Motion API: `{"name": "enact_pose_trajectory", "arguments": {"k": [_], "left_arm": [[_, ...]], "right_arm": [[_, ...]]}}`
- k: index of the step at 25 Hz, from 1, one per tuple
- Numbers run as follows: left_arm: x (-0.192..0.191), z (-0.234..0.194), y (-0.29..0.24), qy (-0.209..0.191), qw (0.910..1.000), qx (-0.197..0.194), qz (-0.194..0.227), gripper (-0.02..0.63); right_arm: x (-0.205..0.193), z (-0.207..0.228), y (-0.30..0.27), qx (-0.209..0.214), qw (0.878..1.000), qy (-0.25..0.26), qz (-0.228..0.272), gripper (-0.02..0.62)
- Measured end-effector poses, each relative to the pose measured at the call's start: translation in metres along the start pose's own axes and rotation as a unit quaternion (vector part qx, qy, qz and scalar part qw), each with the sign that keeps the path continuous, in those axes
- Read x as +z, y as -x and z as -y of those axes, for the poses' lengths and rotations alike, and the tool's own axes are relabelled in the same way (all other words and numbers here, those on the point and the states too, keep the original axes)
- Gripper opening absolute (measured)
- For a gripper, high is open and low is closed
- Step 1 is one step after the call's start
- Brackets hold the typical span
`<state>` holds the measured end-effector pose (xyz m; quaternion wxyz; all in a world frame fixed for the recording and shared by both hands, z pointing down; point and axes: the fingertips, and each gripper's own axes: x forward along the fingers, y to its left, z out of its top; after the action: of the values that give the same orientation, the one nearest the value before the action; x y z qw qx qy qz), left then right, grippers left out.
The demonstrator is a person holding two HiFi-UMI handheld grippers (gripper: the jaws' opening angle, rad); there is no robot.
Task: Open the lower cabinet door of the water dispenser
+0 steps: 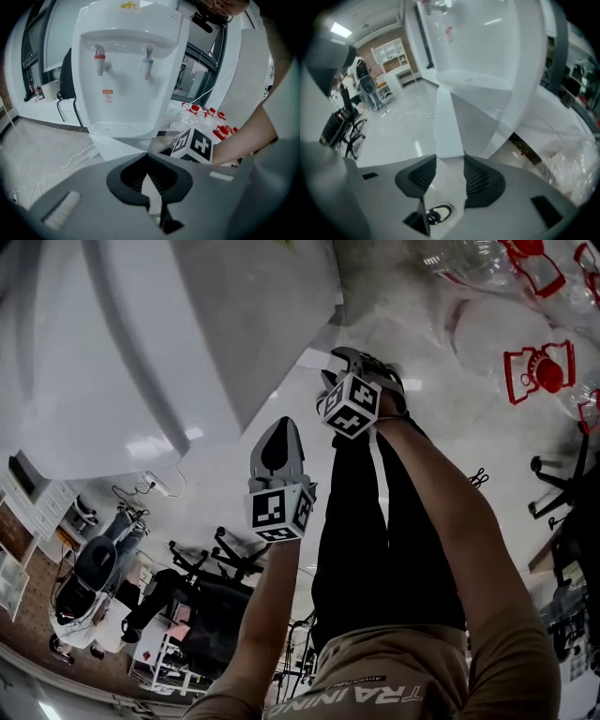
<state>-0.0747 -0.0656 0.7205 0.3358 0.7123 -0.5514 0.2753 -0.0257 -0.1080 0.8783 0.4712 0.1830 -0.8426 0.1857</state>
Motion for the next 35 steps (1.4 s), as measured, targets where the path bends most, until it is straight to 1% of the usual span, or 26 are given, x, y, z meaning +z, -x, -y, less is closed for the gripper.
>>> {"name": "enact_pose_trajectory", "arguments": {"k": [2, 5, 7, 11, 13, 16, 20, 23, 26, 30, 32, 35], "left_arm": [[0.001, 0.0, 0.003, 0.008, 1.0, 0.006, 0.0, -0.009], [0.005, 0.0, 0.01, 0.03, 0.9994, 0.019, 0.005, -0.009], [0.005, 0.002, 0.017, 0.052, 0.9982, 0.029, 0.008, -0.009], [0.009, 0.003, 0.032, 0.097, 0.9936, 0.052, 0.024, -0.009], [0.011, 0.0, 0.042, 0.107, 0.9919, 0.059, 0.035, -0.009], [0.006, -0.011, 0.056, 0.119, 0.9898, 0.066, 0.044, -0.009], [-0.005, -0.027, 0.069, 0.145, 0.9852, 0.071, 0.057, -0.009], [-0.018, -0.036, 0.079, 0.141, 0.9861, 0.063, 0.06, -0.009], [-0.03, -0.051, 0.092, 0.127, 0.9884, 0.055, 0.063, -0.009], [-0.049, -0.078, 0.113, 0.104, 0.9918, 0.048, 0.056, -0.009], [-0.055, -0.093, 0.122, 0.092, 0.993, 0.048, 0.056, -0.009], [-0.061, -0.121, 0.136, 0.091, 0.9925, 0.051, 0.064, -0.009]], "right_arm": [[0.001, -0.003, -0.001, 0.004, 0.999, 0.047, -0.015, 0.185], [0.003, -0.005, 0.001, 0.017, 0.997, 0.073, -0.026, 0.168], [0.003, -0.009, 0.001, 0.026, 0.997, 0.071, -0.032, 0.164], [-0.002, -0.015, 0.0, 0.036, 0.997, 0.05, -0.048, 0.166], [-0.003, -0.023, 0.0, 0.042, 0.997, 0.042, -0.053, 0.164], [0.005, -0.039, 0.002, 0.05, 0.996, 0.042, -0.054, 0.166], [0.014, -0.057, 0.002, 0.047, 0.996, 0.05, -0.051, 0.166], [0.014, -0.073, -0.001, 0.041, 0.997, 0.028, -0.056, 0.166], [0.016, -0.091, -0.006, 0.031, 0.998, -0.001, -0.06, 0.166], [0.018, -0.12, -0.016, 0.02, 0.996, -0.041, -0.072, 0.166], [0.021, -0.135, -0.021, 0.017, 0.996, -0.051, -0.076, 0.166], [0.028, -0.154, -0.03, 0.004, 0.995, -0.052, -0.08, 0.166]]}}
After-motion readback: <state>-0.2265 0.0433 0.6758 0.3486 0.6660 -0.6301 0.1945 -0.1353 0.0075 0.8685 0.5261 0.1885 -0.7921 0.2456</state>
